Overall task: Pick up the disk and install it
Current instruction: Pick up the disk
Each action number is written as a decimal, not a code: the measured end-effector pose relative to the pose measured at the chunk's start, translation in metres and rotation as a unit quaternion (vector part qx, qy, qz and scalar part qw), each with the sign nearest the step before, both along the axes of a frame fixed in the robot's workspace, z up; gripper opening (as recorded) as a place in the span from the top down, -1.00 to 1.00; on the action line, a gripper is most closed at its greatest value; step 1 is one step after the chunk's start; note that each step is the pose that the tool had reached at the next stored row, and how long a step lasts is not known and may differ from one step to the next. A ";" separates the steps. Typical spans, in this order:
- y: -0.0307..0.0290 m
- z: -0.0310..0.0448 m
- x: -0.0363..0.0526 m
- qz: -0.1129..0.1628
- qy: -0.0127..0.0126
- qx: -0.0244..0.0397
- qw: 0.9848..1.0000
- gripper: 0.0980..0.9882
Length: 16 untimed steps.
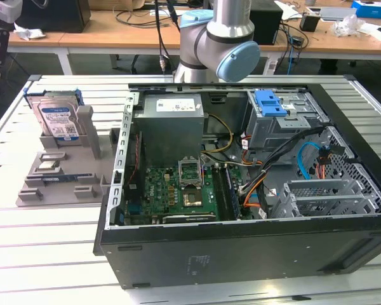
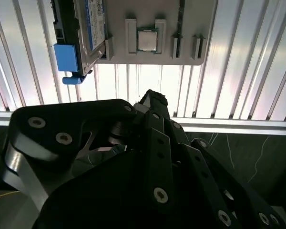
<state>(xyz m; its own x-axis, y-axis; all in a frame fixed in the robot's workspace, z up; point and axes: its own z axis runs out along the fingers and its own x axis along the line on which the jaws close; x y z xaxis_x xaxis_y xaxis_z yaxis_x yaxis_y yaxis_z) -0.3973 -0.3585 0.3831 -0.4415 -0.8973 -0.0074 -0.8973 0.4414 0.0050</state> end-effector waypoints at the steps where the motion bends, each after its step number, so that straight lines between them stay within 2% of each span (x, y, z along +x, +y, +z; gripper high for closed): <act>1: 0.0000 0.0000 0.0000 0.009 0.000 0.000 1.000 0.99; 3: 0.0000 0.0000 0.0000 0.034 0.000 0.000 0.999 0.99; 6: 0.0000 0.0000 0.0000 0.069 0.000 0.000 0.998 0.99; 9: 0.0000 0.0000 0.0000 0.103 0.000 0.000 0.995 0.99; 11: 0.0000 0.0000 0.0000 0.122 0.000 0.000 0.993 0.99; 13: 0.0000 0.0000 0.0000 0.151 0.000 0.000 0.989 0.99; 14: 0.0000 0.0000 0.0000 0.159 0.000 0.000 0.987 0.99; 15: 0.0000 0.0000 0.0000 0.171 0.000 0.000 0.985 0.99; 16: 0.0000 0.0000 0.0000 0.179 0.000 0.000 0.984 0.99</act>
<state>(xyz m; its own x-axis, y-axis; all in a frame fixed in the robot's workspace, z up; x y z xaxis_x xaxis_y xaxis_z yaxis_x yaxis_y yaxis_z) -0.3973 -0.3585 0.3831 -0.0975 -0.9952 -0.0074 -0.9952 0.0974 0.0051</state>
